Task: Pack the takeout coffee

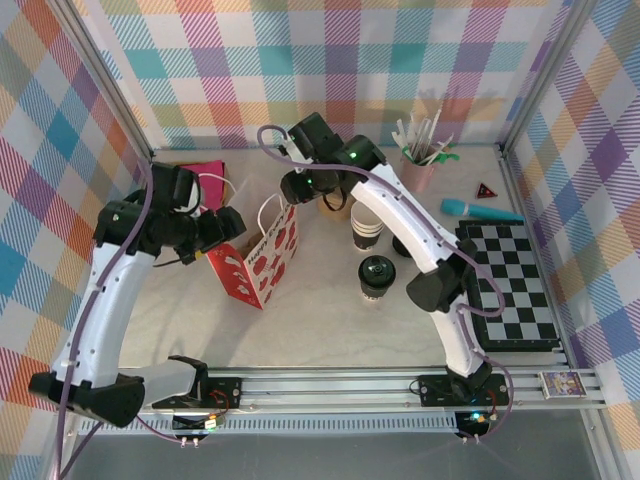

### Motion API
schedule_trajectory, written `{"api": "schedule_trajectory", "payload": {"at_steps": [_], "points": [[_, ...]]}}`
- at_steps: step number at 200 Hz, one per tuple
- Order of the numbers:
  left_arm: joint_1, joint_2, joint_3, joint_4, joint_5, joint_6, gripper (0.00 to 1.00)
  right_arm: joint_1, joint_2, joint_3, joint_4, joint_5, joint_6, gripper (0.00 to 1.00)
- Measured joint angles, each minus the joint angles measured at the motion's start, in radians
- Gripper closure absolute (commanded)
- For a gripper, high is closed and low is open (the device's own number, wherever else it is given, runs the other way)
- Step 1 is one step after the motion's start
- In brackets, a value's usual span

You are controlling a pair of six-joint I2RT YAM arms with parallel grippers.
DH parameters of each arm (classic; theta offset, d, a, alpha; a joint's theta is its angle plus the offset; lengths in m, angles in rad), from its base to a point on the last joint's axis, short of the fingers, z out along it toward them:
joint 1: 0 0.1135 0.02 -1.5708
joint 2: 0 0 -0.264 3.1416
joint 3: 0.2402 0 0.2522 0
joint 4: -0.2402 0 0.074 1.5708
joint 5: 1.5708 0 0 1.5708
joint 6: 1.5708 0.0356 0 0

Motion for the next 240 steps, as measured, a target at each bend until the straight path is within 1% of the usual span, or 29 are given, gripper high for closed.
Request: {"api": "schedule_trajectory", "payload": {"at_steps": [20, 37, 59, 73, 96, 120, 131, 154, 170, 189, 205, 240], "points": [[0.0, 0.048, 0.001, -0.037, 0.005, 0.0, 0.2, 0.024, -0.035, -0.016, -0.014, 0.011, 0.001, 0.63], [0.0, 0.065, 0.0, -0.053, 0.002, 0.0, 0.18, 0.035, -0.037, -0.016, -0.024, 0.021, 0.003, 0.61], [0.0, 0.051, 0.001, -0.077, -0.003, -0.004, 0.18, 0.042, -0.029, 0.009, -0.047, 0.021, 0.02, 0.52], [0.0, 0.039, -0.003, -0.081, -0.006, -0.02, 0.22, 0.041, -0.025, 0.043, -0.056, 0.021, 0.035, 0.52], [0.0, 0.027, -0.033, -0.08, -0.017, -0.066, 0.32, 0.041, -0.026, 0.072, -0.059, 0.021, 0.072, 0.53], [0.0, 0.029, -0.052, -0.077, -0.043, -0.106, 0.36, 0.041, -0.026, 0.069, -0.064, 0.025, 0.098, 0.53], [0.0, 0.029, -0.057, -0.068, -0.05, -0.12, 0.42, 0.041, -0.026, 0.069, -0.063, 0.03, 0.102, 0.53], [0.0, 0.037, -0.061, -0.06, -0.069, -0.15, 0.64, 0.041, -0.032, 0.069, -0.063, 0.04, 0.102, 0.53], [0.0, 0.048, -0.061, -0.062, -0.079, -0.144, 0.76, 0.041, -0.04, 0.068, -0.063, 0.05, 0.102, 0.53], [0.0, 0.072, -0.061, -0.066, -0.093, -0.136, 0.86, 0.041, -0.052, 0.065, -0.065, 0.062, 0.102, 0.53], [0.0, 0.089, -0.06, -0.069, -0.104, -0.123, 0.99, 0.04, -0.061, 0.061, -0.068, 0.069, 0.101, 0.53], [0.002, 0.113, 0.017, -0.113, -0.117, -0.072, 1.0, 0.03, -0.084, 0.06, -0.069, 0.072, 0.097, 0.52]]}}
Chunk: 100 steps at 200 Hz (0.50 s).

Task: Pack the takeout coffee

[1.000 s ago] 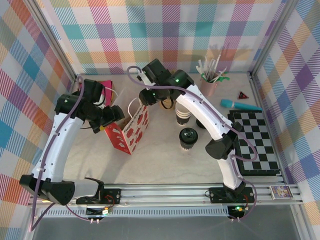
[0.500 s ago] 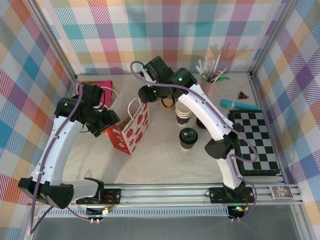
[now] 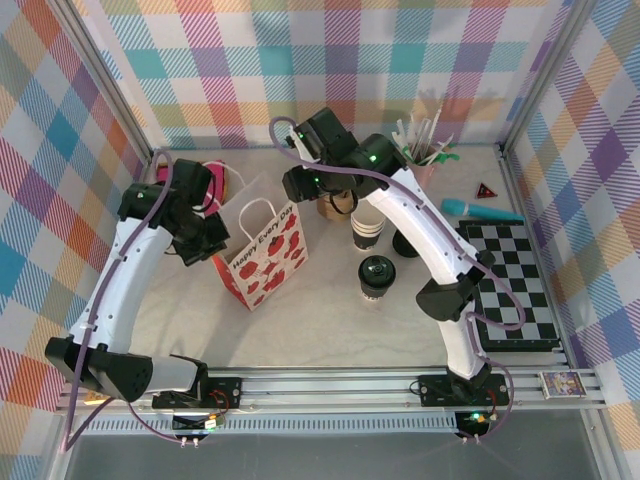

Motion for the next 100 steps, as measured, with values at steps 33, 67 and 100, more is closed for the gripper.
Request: {"api": "schedule_trajectory", "payload": {"at_steps": [33, 67, 100], "points": [[0.001, -0.055, 0.03, 0.017, 0.037, 0.084, 1.0, -0.002, -0.058, -0.054, 0.0, 0.0, 0.0, 0.52], [0.001, -0.197, -0.184, 0.023, 0.121, 0.125, 1.0, -0.003, -0.155, -0.216, 0.018, -0.002, 0.008, 0.53], [0.001, -0.234, -0.193, 0.01, 0.206, 0.119, 1.0, -0.003, -0.167, -0.235, 0.023, -0.01, 0.012, 0.53]]}}
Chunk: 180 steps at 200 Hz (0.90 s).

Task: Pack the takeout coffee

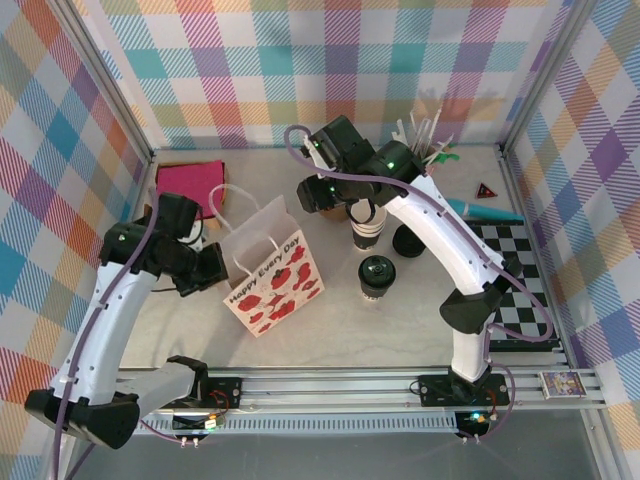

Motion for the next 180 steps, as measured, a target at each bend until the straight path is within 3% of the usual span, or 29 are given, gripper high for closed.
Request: {"api": "schedule_trajectory", "payload": {"at_steps": [20, 52, 81, 136, 180], "points": [[0.0, 0.029, 0.091, 0.006, 0.045, 0.013, 1.0, 0.0, 0.0, 0.022, 0.001, -0.011, 0.0, 0.52], [0.0, 0.019, -0.026, 0.001, 0.069, 0.035, 1.0, 0.0, -0.002, 0.027, 0.002, -0.04, -0.001, 0.45], [0.0, -0.012, -0.033, 0.013, 0.037, 0.047, 1.0, 0.0, -0.018, -0.007, -0.003, -0.073, 0.0, 0.43], [0.0, -0.202, -0.101, 0.106, -0.021, 0.056, 1.0, 0.029, -0.113, -0.145, -0.005, -0.12, 0.004, 0.42], [-0.001, -0.386, -0.235, 0.181, -0.067, 0.054, 1.0, 0.158, -0.288, -0.357, 0.028, -0.085, 0.038, 0.41]]}}
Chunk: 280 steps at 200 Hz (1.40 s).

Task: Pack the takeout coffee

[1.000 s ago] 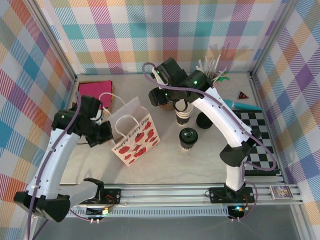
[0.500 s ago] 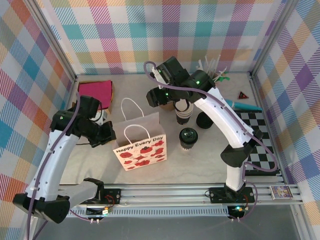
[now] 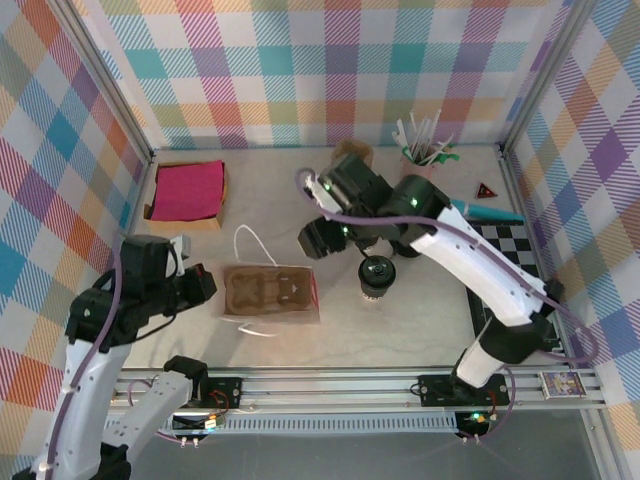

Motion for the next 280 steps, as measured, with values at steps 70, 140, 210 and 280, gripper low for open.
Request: {"api": "schedule_trajectory", "payload": {"at_steps": [70, 140, 210, 280], "points": [[-0.003, -0.074, -0.076, -0.012, -0.011, 0.033, 1.0, 0.111, -0.099, -0.211, 0.051, 0.0, 0.108, 0.41], [-0.009, -0.074, -0.084, -0.012, -0.003, 0.055, 1.0, 0.131, -0.07, -0.119, 0.101, -0.047, 0.095, 0.49], [-0.01, -0.072, -0.084, -0.011, 0.006, 0.043, 1.0, 0.169, 0.087, 0.038, 0.164, -0.218, 0.051, 0.82], [-0.016, -0.004, -0.054, -0.012, 0.032, 0.028, 1.0, 0.205, 0.155, -0.028, 0.209, -0.255, -0.016, 0.92]]}}
